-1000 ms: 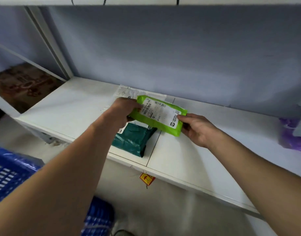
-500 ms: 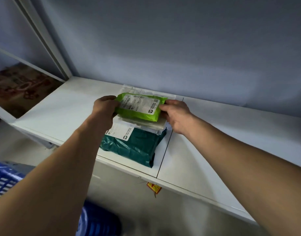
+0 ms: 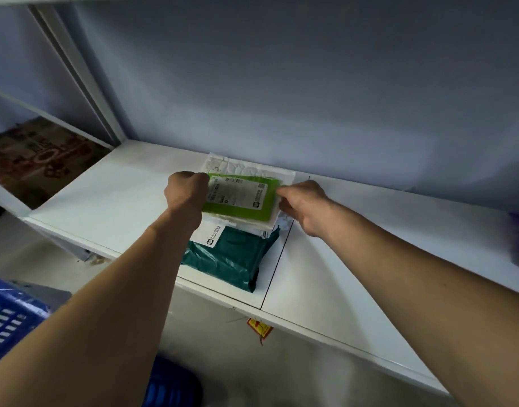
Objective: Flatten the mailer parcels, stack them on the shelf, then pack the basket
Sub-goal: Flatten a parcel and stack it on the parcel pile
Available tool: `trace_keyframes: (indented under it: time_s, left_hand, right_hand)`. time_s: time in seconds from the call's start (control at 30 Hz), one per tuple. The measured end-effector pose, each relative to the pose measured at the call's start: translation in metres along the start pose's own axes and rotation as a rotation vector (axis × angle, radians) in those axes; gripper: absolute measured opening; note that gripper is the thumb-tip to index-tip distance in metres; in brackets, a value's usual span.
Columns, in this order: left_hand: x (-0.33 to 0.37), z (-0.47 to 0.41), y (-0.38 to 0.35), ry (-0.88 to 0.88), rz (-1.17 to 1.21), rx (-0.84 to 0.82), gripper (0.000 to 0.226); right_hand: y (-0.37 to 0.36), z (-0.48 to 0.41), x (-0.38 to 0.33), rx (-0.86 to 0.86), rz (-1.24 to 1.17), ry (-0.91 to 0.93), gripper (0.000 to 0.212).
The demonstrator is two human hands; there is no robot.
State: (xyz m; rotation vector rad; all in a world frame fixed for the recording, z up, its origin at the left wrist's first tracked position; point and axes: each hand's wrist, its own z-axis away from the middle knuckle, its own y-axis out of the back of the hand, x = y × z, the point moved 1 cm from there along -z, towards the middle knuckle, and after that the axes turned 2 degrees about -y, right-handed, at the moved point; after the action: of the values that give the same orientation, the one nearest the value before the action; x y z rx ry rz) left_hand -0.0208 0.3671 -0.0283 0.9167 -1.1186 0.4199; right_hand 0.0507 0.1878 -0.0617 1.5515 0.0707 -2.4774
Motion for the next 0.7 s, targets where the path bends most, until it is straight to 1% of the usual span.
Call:
trace_keyframes:
  time_s: [0.03, 0.1, 0.13, 0.2, 0.33, 0.47, 0.57, 0.6, 0.7]
  left_hand:
    - [0.001, 0.006, 0.000, -0.070, -0.091, 0.039, 0.011]
    - [0.003, 0.018, -0.002, -0.198, -0.248, 0.111, 0.032]
    - [0.007, 0.030, -0.005, -0.231, -0.261, 0.115, 0.041]
    - [0.014, 0.055, -0.016, -0.272, -0.238, 0.076, 0.043]
    - [0.025, 0.117, -0.062, -0.343, -0.257, -0.125, 0.024]
    - [0.024, 0.172, -0.122, -0.297, -0.202, -0.299, 0.030]
    - [0.020, 0.214, -0.164, -0.270, -0.125, -0.453, 0.018]
    - [0.018, 0.225, -0.174, -0.258, -0.099, -0.491, 0.018]
    - [0.017, 0.261, -0.207, -0.260, -0.142, -0.596, 0.016]
  right_hand:
    - [0.008, 0.007, 0.001, -0.011, 0.018, -0.001, 0.005]
    - [0.028, 0.020, 0.005, -0.036, 0.046, 0.005, 0.007]
    - [0.041, 0.025, 0.008, -0.038, 0.058, 0.010, 0.007]
    - [0.068, 0.037, 0.013, -0.021, 0.061, 0.016, 0.008]
    - [0.130, 0.065, 0.026, 0.040, 0.022, -0.007, 0.004]
    - [0.186, 0.087, 0.049, 0.080, -0.025, -0.036, 0.009]
    - [0.224, 0.098, 0.062, 0.116, -0.032, -0.040, 0.010]
    - [0.233, 0.099, 0.064, 0.130, -0.023, -0.037, 0.010]
    - [0.272, 0.103, 0.072, 0.188, -0.005, -0.047, 0.005]
